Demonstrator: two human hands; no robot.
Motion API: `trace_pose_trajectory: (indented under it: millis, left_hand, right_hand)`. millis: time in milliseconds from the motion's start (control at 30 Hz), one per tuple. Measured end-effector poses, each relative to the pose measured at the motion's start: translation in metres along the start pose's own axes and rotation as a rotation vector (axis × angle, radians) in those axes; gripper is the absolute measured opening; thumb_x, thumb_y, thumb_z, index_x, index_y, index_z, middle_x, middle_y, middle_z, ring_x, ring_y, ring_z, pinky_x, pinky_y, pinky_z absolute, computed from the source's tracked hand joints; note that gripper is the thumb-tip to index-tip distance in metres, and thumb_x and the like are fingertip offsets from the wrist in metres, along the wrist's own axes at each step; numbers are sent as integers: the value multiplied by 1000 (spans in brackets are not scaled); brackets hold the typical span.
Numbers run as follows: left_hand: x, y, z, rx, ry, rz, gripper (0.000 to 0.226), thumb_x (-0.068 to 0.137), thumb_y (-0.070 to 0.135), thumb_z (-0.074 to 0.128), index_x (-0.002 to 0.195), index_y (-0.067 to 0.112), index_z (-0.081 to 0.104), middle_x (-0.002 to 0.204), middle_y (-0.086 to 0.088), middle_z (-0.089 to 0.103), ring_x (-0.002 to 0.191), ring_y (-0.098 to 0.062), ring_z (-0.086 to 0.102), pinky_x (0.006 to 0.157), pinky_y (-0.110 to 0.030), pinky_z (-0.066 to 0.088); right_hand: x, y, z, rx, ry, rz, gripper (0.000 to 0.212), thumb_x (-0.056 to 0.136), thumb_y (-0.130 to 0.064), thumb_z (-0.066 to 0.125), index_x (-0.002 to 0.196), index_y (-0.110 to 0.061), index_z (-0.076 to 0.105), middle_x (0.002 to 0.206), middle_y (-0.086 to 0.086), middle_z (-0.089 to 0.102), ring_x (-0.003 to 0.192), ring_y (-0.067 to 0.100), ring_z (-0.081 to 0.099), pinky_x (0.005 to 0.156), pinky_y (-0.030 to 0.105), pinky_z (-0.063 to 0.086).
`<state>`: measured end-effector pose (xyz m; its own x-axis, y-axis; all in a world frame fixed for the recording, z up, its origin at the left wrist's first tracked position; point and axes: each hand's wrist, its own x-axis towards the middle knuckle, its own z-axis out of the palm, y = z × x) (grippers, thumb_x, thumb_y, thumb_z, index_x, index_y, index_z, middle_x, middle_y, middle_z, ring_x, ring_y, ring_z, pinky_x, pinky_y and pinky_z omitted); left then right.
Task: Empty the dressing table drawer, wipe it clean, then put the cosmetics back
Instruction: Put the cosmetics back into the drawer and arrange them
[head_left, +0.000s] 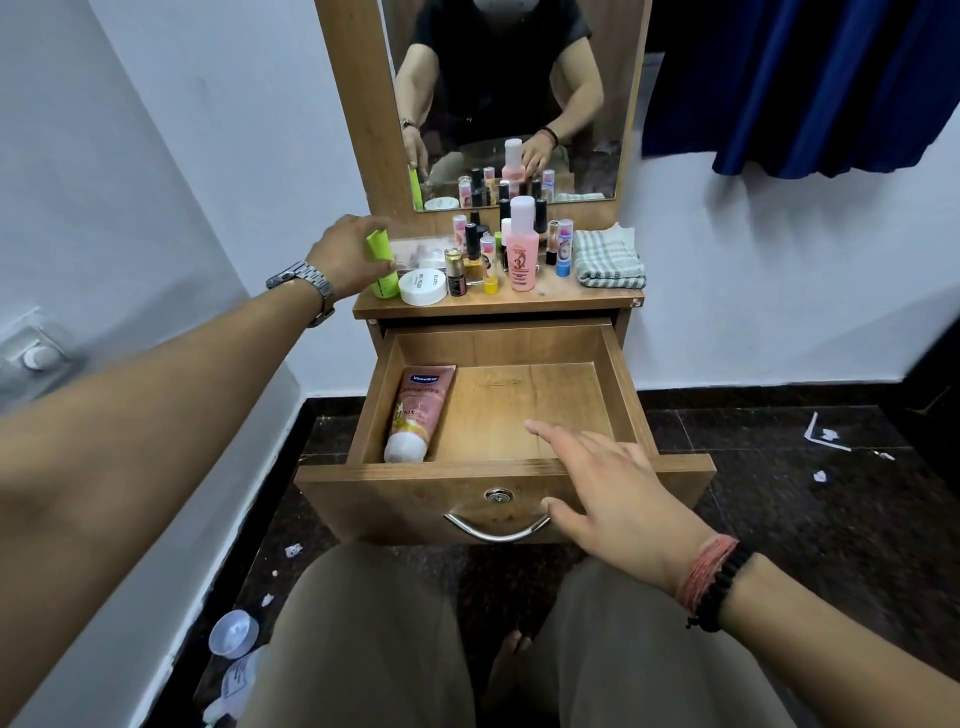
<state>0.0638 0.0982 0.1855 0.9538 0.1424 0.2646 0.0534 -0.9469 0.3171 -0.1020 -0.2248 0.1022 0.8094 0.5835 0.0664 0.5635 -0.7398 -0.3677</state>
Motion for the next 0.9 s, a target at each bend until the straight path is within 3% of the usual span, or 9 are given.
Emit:
trace_pose_trajectory:
  millis: [333, 500, 767, 900]
  left_hand:
    - [-16, -7, -5, -52, 135, -59, 39, 82, 15, 70, 117, 15, 56, 120, -15, 55, 111, -35, 51, 89, -42, 43]
    - [-44, -2, -16, -172, 235, 61, 37, 79, 19, 72, 113, 20, 57, 114, -8, 57, 99, -30, 58, 88, -45, 49]
    - [-105, 40, 7, -186, -102, 313, 39, 76, 12, 78, 110, 16, 61, 111, -2, 61, 95, -17, 58, 85, -34, 51]
    - [-113, 45, 38, -117, -180, 326, 43, 74, 14, 79, 112, 20, 59, 111, 2, 60, 99, -14, 55, 85, -38, 51]
  right_hand:
    - [-1, -1, -2, -3, -8, 8, 70, 92, -36, 50, 150, -30, 10, 148, -12, 35, 135, 7, 30, 112, 34, 19]
    - [-1, -2, -3, -9, -22, 21, 72, 92, -36, 51, 150, -29, 9, 146, -9, 39, 134, 9, 31, 112, 36, 20]
    - [-2, -4, -5, -22, -34, 17, 74, 92, -36, 52, 151, -29, 9, 149, -8, 37, 137, 10, 30, 111, 34, 19]
    - [-2, -3, -4, -37, -38, 18, 74, 92, -36, 53, 151, -28, 9, 147, -7, 39, 135, 11, 32, 111, 34, 19]
